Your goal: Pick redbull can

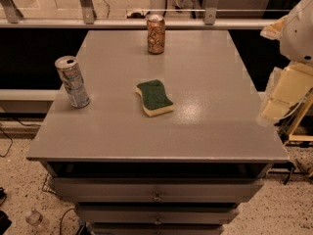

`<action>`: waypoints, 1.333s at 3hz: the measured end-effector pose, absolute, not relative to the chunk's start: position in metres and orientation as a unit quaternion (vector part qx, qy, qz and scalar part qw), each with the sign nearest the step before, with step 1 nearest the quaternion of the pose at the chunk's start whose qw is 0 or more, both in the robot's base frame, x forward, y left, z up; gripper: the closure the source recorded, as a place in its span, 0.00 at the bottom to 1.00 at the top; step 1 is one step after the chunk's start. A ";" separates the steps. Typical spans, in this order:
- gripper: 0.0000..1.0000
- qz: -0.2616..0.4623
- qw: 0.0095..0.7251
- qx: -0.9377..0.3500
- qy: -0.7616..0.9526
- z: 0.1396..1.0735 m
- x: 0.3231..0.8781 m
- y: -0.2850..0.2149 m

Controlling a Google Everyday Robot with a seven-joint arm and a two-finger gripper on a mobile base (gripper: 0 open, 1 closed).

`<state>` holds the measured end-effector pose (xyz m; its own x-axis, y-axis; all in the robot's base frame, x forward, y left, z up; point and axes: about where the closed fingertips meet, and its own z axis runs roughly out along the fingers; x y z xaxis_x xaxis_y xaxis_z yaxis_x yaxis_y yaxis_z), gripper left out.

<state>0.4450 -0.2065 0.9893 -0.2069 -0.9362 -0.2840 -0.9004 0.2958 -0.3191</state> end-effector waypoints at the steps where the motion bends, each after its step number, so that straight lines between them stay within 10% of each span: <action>1: 0.00 0.004 0.282 -0.576 0.767 0.970 0.462 -0.189; 4: 0.00 0.212 0.495 -0.524 0.660 0.965 0.516 -0.060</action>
Offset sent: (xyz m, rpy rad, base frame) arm 0.0919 0.1360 -0.0123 0.8261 -0.2905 0.1612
